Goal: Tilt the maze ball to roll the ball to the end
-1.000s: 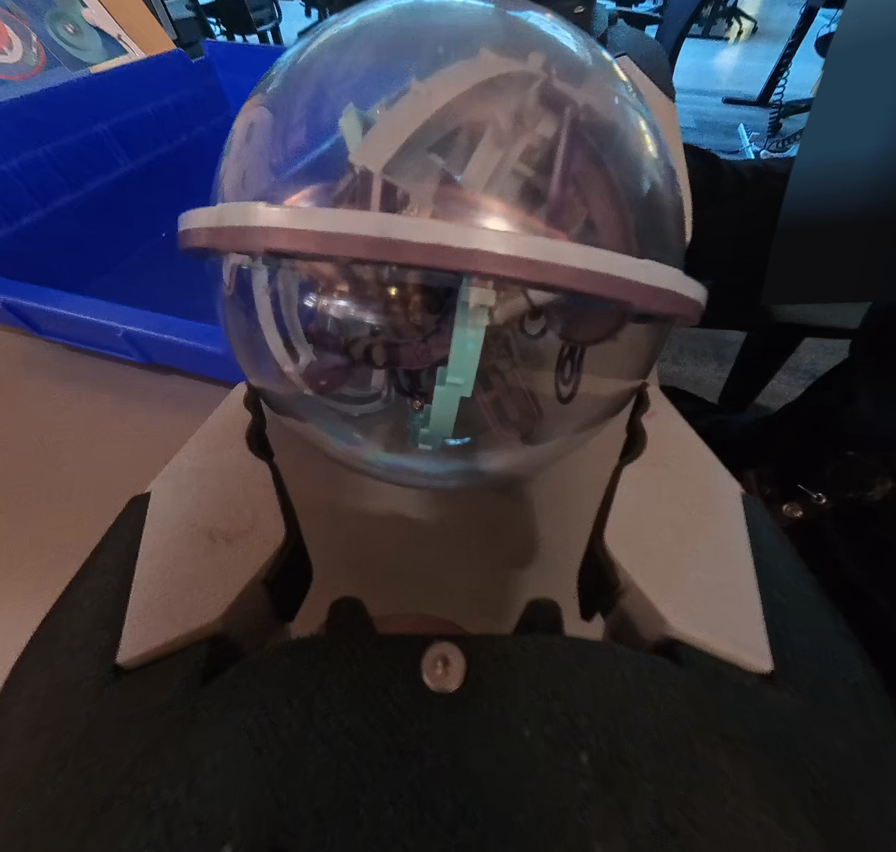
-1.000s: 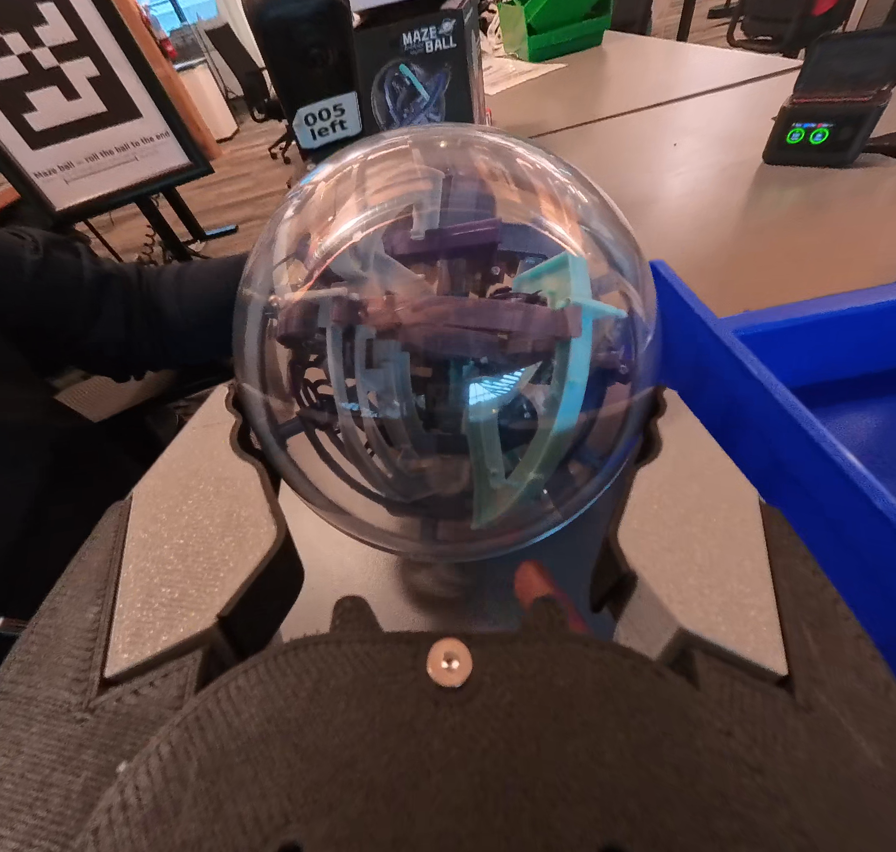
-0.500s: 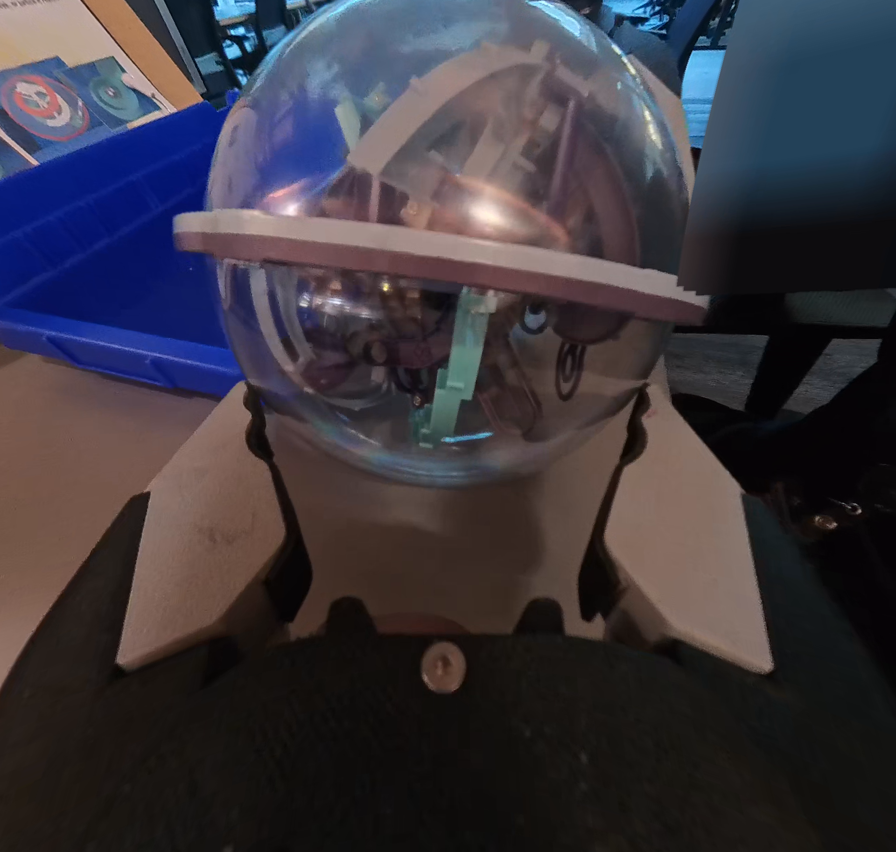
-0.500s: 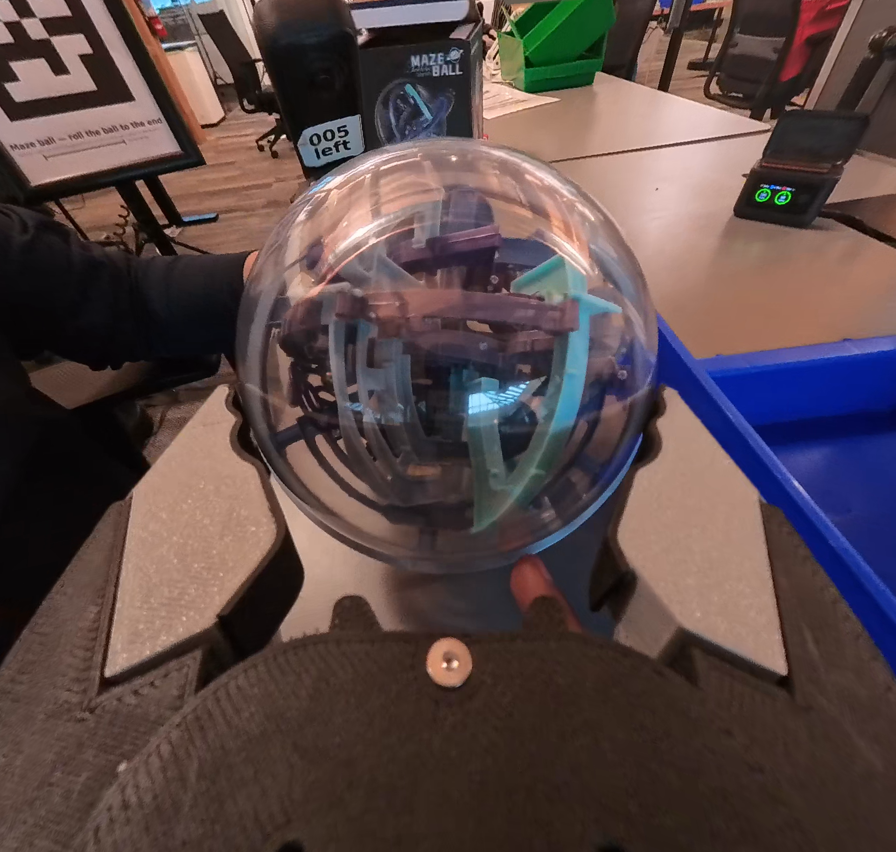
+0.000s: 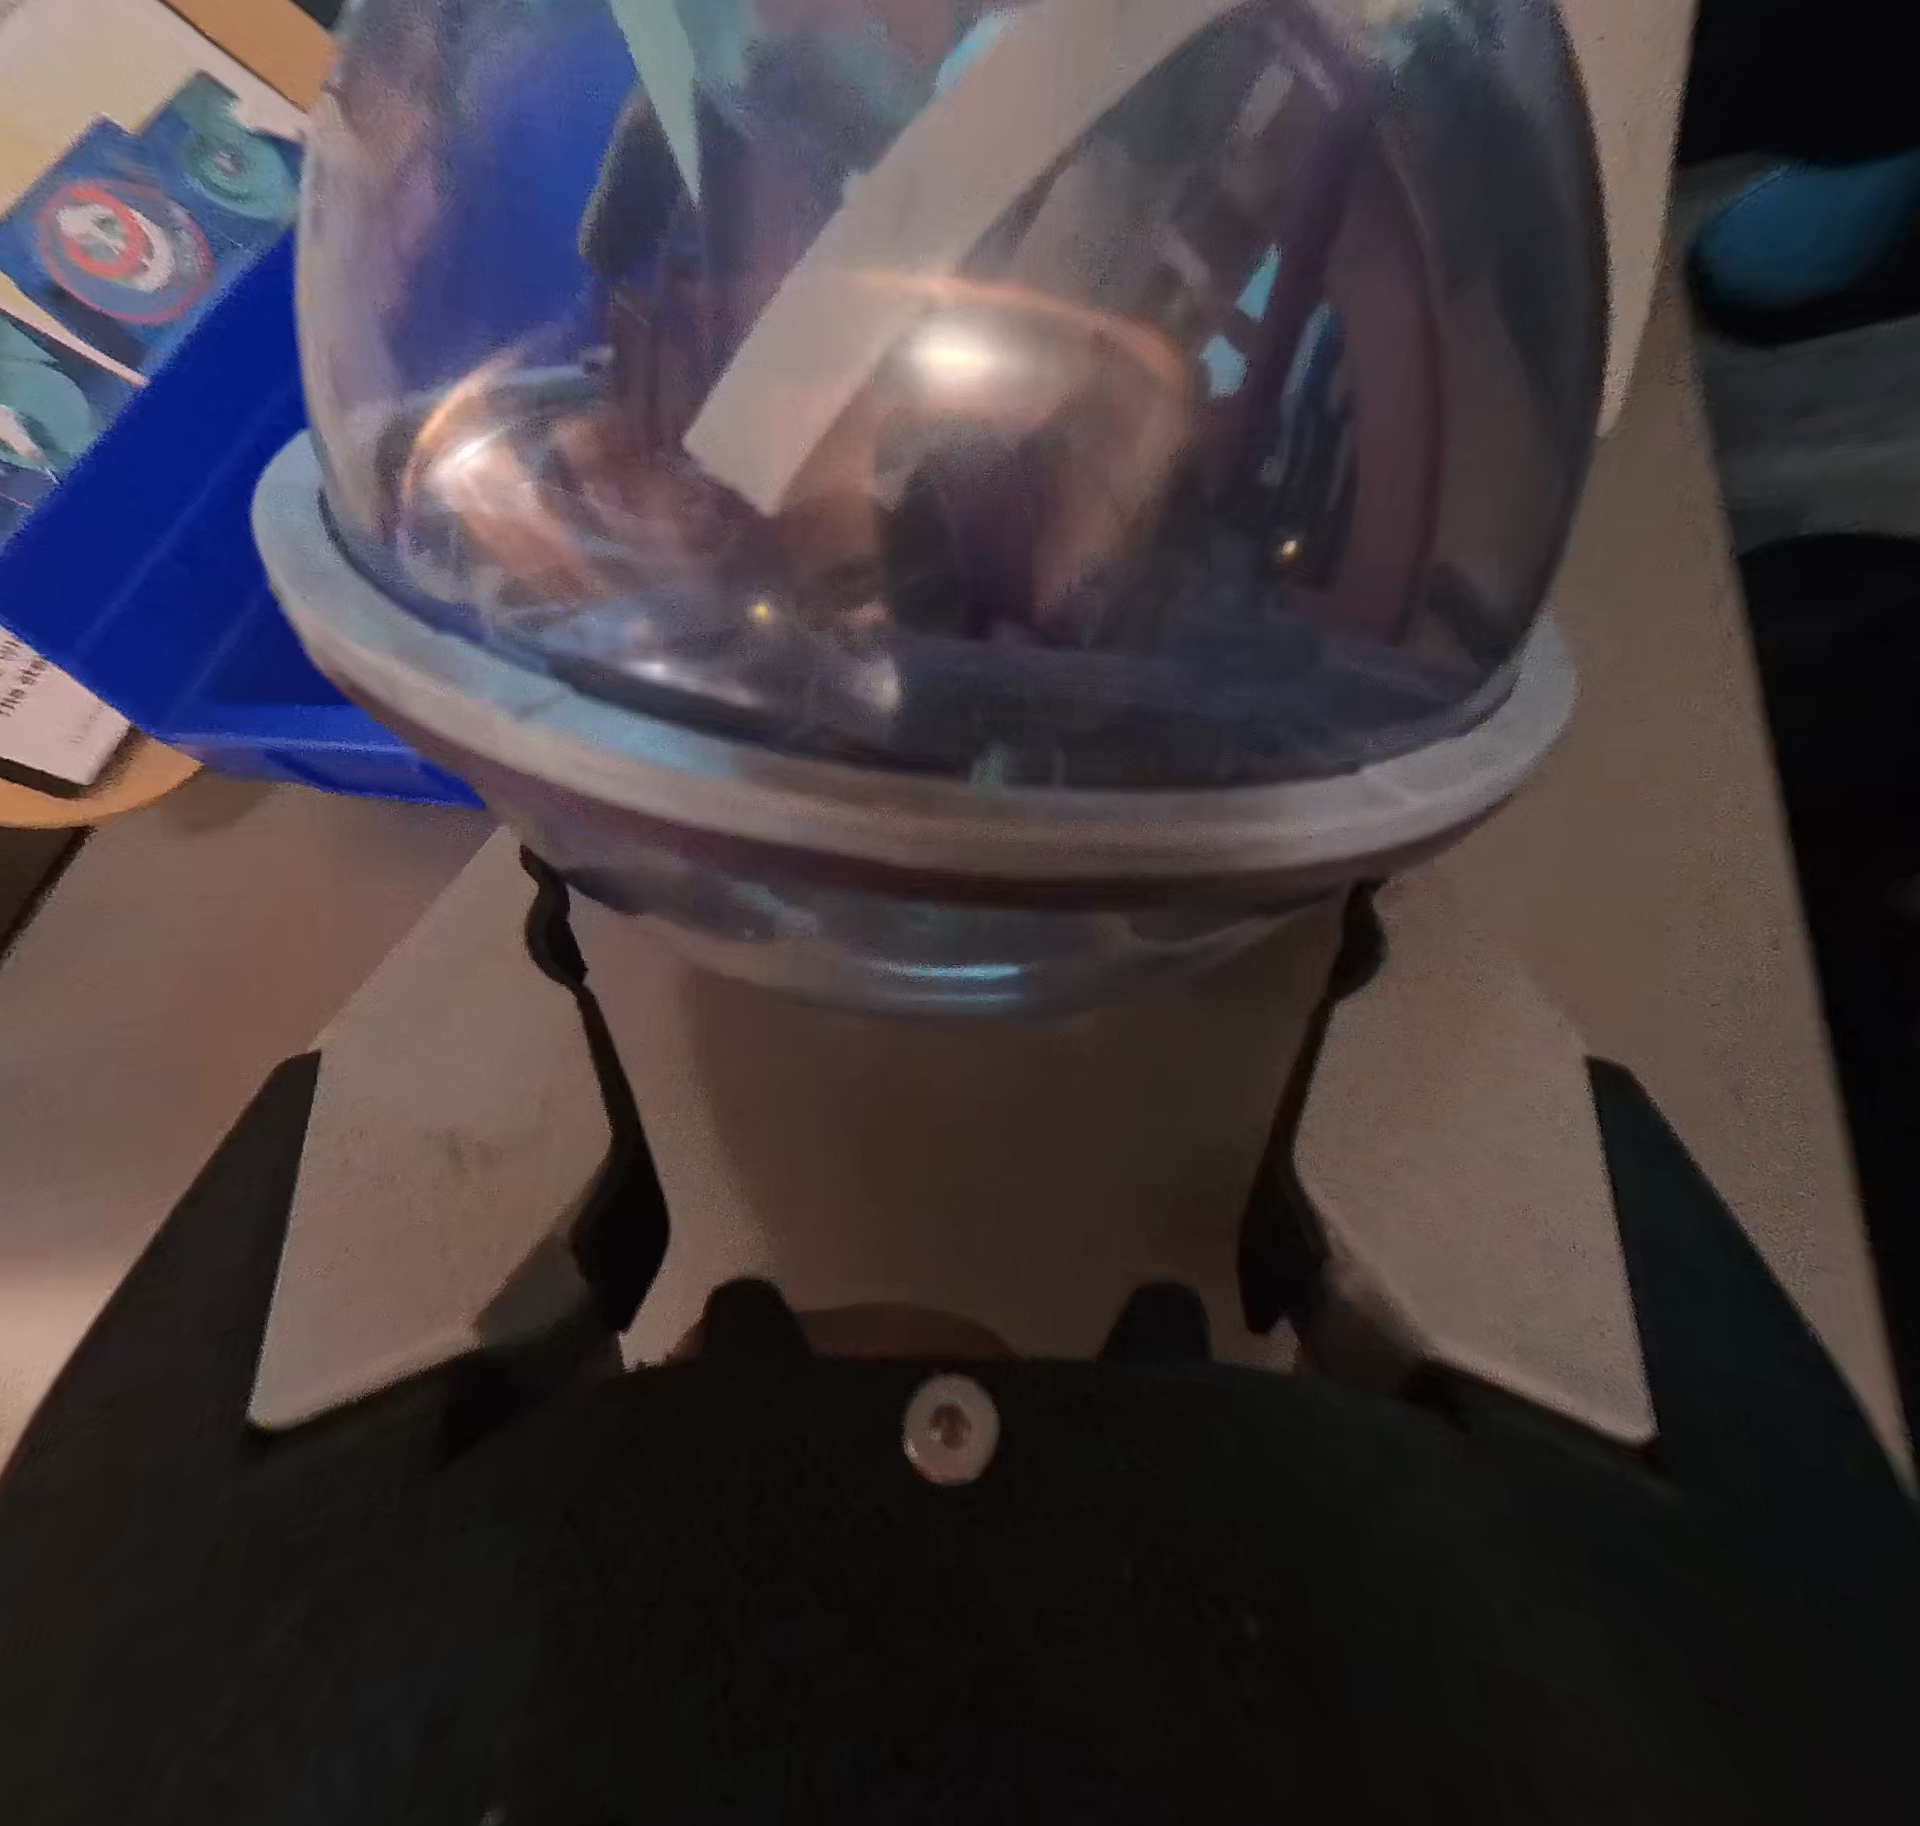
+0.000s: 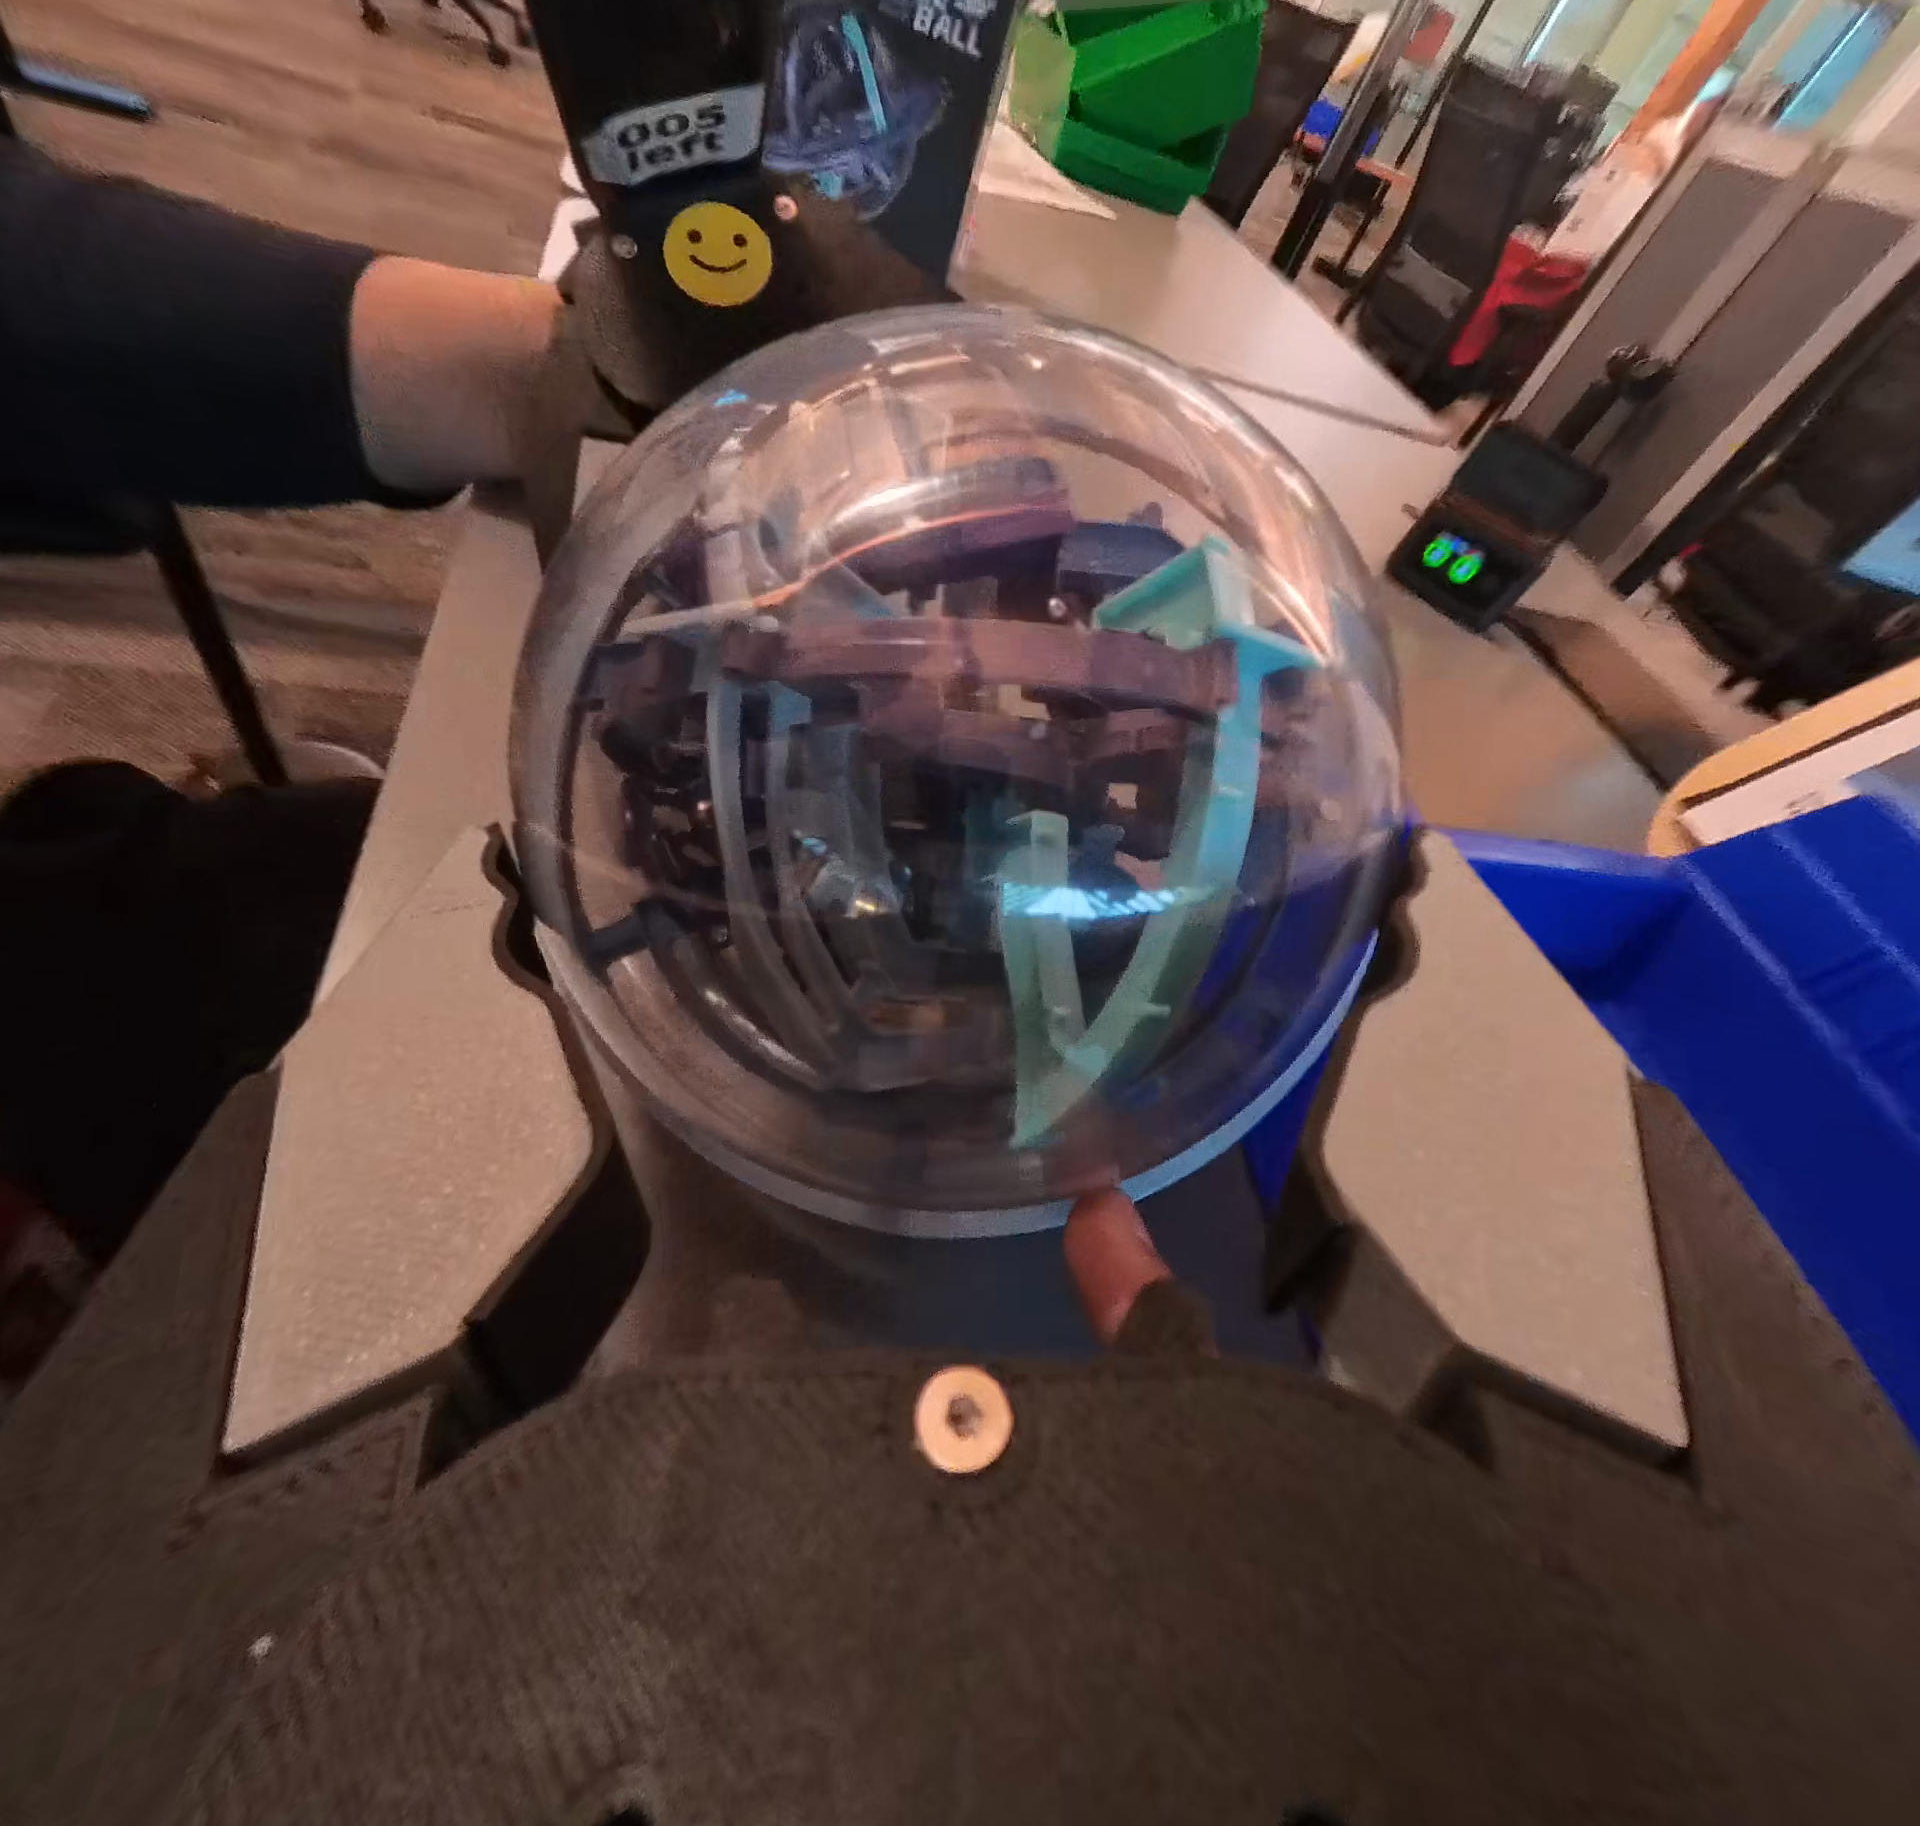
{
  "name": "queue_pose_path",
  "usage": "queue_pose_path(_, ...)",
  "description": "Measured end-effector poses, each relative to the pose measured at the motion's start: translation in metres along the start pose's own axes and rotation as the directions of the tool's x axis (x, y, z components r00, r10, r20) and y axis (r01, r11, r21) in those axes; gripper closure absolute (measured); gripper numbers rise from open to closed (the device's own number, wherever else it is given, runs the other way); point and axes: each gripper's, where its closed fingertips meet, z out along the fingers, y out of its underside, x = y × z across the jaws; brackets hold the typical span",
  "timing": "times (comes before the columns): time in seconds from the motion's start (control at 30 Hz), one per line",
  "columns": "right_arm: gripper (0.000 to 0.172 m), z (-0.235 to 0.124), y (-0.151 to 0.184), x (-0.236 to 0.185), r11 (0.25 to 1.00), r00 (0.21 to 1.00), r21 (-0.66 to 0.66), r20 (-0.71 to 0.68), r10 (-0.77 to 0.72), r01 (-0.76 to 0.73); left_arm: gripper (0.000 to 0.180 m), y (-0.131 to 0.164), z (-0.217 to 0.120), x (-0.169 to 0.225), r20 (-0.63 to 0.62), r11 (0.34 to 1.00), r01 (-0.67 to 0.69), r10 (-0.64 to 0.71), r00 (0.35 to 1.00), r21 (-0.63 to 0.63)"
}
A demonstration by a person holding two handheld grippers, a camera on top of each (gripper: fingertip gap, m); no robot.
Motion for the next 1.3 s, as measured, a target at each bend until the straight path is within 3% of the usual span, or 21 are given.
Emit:
queue_pose_path(0.2, 0.018, -0.001, -0.003, -0.003, 0.997, 0.996, -0.014, -0.041, -0.082, 0.082, 0.04, 0.005, 0.004, 0.001, 0.016, 0.998, -0.029, 0.03, 0.999, -0.048)
queue_pose_path(0.33, 0.018, -0.003, -0.002, -0.006, 0.995, 0.995, -0.014, -0.025, -0.094, 0.094, 0.05, 0.002, -0.011, 0.008, -0.039, 1.0, 0.022, -0.021, 0.999, 0.007)
queue_pose_path(0.43, 0.018, -0.004, -0.002, -0.005, 0.997, 0.997, -0.014, -0.021, -0.077, 0.077, 0.057, -0.004, -0.032, 0.017, -0.143, 0.986, 0.147, -0.135, 0.98, 0.076)
queue_pose_path(0.5, 0.02, -0.004, -0.003, -0.005, 0.997, 0.996, -0.009, -0.022, -0.081, 0.081, 0.057, -0.01, -0.046, 0.024, -0.252, 0.948, 0.304, -0.272, 0.929, 0.098)
queue_pose_path(0.63, 0.022, -0.005, -0.006, -0.007, 0.995, 0.995, 0.001, -0.022, -0.102, 0.102, 0.066, -0.03, -0.061, 0.016, -0.323, 0.826, 0.541, -0.474, 0.819, 0.161)
queue_pose_path(0.77, 0.028, -0.008, -0.01, -0.008, 0.996, 0.997, 0.024, -0.009, -0.083, 0.083, 0.073, -0.034, -0.057, 0.004, -0.314, 0.758, 0.634, -0.571, 0.759, 0.155)
queue_pose_path(0.93, 0.038, -0.019, -0.027, -0.004, 0.986, 0.994, 0.141, 0.069, 0.081, -0.09, 0.058, -0.032, -0.046, 0.005, -0.354, 0.691, 0.721, -0.661, 0.662, 0.057)
queue_pose_path(1.1, 0.028, -0.016, -0.023, -0.001, 0.945, 0.942, 0.125, 0.186, 0.279, -0.304, 0.056, -0.029, -0.039, 0.008, -0.341, 0.712, 0.702, -0.653, 0.676, 0.029)
queue_pose_path(1.23, 0.039, -0.035, -0.031, 0.013, 0.886, 0.891, 0.17, 0.233, 0.389, -0.431, 0.061, -0.027, -0.039, 0.008, -0.334, 0.728, 0.685, -0.638, 0.694, 0.031)
queue_pose_path(1.3, 0.038, -0.038, -0.017, 0.025, 0.871, 0.87, 0.112, 0.195, 0.453, -0.479, 0.061, -0.027, -0.038, 0.008, -0.339, 0.733, 0.68, -0.632, 0.697, 0.032)
